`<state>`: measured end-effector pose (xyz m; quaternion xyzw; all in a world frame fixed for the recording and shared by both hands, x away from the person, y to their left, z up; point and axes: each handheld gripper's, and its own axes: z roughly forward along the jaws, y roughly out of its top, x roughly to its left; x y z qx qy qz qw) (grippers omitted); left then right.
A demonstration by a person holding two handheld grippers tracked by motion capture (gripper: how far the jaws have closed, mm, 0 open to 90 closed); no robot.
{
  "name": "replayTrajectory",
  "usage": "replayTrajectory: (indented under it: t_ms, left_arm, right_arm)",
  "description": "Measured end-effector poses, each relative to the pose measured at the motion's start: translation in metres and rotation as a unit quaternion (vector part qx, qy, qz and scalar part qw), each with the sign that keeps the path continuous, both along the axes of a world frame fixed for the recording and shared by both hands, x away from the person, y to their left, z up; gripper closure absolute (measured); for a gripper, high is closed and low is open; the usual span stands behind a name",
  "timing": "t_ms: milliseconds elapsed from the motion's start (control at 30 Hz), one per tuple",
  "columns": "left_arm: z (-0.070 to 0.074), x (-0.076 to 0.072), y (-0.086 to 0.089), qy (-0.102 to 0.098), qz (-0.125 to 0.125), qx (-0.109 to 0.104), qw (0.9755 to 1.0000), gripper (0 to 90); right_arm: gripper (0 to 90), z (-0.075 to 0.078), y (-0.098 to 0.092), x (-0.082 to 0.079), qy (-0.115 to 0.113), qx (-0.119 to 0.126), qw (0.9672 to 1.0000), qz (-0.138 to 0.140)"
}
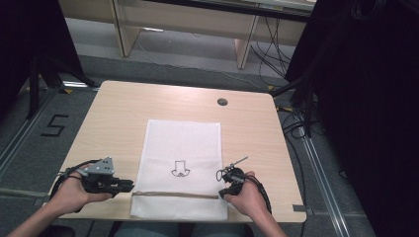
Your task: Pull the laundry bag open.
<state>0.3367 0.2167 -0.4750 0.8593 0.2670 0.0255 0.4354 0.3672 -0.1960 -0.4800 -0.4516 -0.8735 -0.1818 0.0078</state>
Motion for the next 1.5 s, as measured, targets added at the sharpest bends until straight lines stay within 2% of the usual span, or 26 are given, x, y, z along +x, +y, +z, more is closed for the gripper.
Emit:
replayTrajectory:
  t_ms: [33,67,133,200,233,267,300,400,467,533,600,667,700,733,900,1000,1033,1100,1367,1400,1467,1500]
  left_arm:
    - [-0.002,0.0,-0.002,0.001,-0.006,-0.002,1.0,69.3]
    - [-0.003,0.0,-0.004,0.004,-0.014,0.007,0.9999,65.5]
    - [-0.006,0.001,-0.007,0.003,-0.027,0.023,0.9994,63.3]
    - [-0.009,0.003,-0.01,0.001,-0.033,0.034,0.9989,64.2]
    - [-0.01,0.003,-0.013,0.009,-0.034,0.032,0.9989,64.6]
    - [-0.01,0.006,-0.013,0.005,-0.044,0.037,0.9983,65.1]
    - [-0.011,0.006,-0.017,0.014,-0.041,0.036,0.9984,65.1]
    - [-0.017,0.011,-0.022,0.017,-0.049,0.052,0.9973,66.6]
    - [-0.02,0.014,-0.026,0.012,-0.06,0.072,0.9955,67.2]
    - [-0.022,0.014,-0.028,0.012,-0.067,0.078,0.9946,67.9]
    - [-0.022,0.016,-0.029,0.004,-0.081,0.09,0.9926,71.4]
    - [-0.022,0.016,-0.029,-0.006,-0.087,0.104,0.9907,77.4]
    - [-0.021,0.016,-0.03,-0.005,-0.088,0.102,0.9908,78.0]
    - [-0.021,0.016,-0.03,-0.008,-0.093,0.107,0.9899,79.7]
    - [-0.015,0.014,-0.029,-0.014,-0.103,0.114,0.9881,81.8]
    - [-0.012,0.013,-0.024,-0.011,-0.1,0.106,0.9893,81.9]
    - [-0.012,0.012,-0.023,-0.005,-0.098,0.094,0.9907,81.9]
    - [-0.011,0.01,-0.021,0.002,-0.099,0.086,0.9914,82.0]
    - [-0.012,0.011,-0.017,0.009,-0.114,0.076,0.9905,82.0]
    - [-0.012,0.011,-0.017,0.008,-0.112,0.073,0.991,82.0]
    - [-0.011,0.014,-0.017,0.004,-0.114,0.077,0.9905,82.0]
    - [-0.01,0.013,-0.019,-0.004,-0.116,0.086,0.9895,82.0]
  right_arm:
    - [90.0,0.001,0.001,0.0,0.003,-0.003,1.0,-0.002]
    - [90.0,0.001,0.001,0.0,0.002,-0.005,1.0,-0.001]
    - [90.0,0.001,0.001,0.0,0.002,-0.004,1.0,0.0]
    - [90.0,0.001,0.001,-0.001,0.0,-0.002,1.0,-0.003]
    - [90.0,0.0,0.001,0.0,-0.002,-0.002,1.0,0.001]
    - [90.0,0.001,0.002,-0.001,-0.005,-0.003,1.0,0.0]
    - [90.0,0.001,0.002,-0.001,-0.004,-0.004,1.0,0.0]
    - [90.0,0.0,0.001,-0.001,-0.004,-0.004,1.0,0.002]
    - [90.0,0.0,0.001,0.0,-0.004,-0.002,1.0,0.002]
    - [90.0,0.0,0.001,0.0,-0.004,-0.002,1.0,0.003]
    - [90.0,0.001,0.002,-0.001,0.003,-0.005,1.0,-0.007]
    - [90.0,0.001,0.001,0.0,0.0,-0.003,1.0,-0.003]
    - [90.0,0.001,0.001,0.0,0.001,-0.003,1.0,-0.003]
    - [90.0,0.0,0.001,0.0,-0.001,-0.004,1.0,-0.001]
    - [90.0,0.001,0.001,0.0,-0.004,-0.004,1.0,0.002]
    - [90.0,0.001,0.002,0.0,-0.004,-0.005,1.0,0.001]
    - [90.0,0.0,0.002,0.0,-0.004,-0.004,1.0,0.0]
    - [90.0,0.001,0.002,0.0,0.001,-0.006,1.0,-0.003]
    - [90.0,0.0,0.001,0.0,0.001,-0.003,1.0,-0.004]
    - [90.0,0.0,0.001,0.0,0.001,-0.003,1.0,-0.003]
    - [90.0,0.0,0.001,0.0,0.001,-0.002,1.0,-0.004]
    - [90.0,0.0,0.001,0.001,0.0,-0.004,1.0,-0.002]
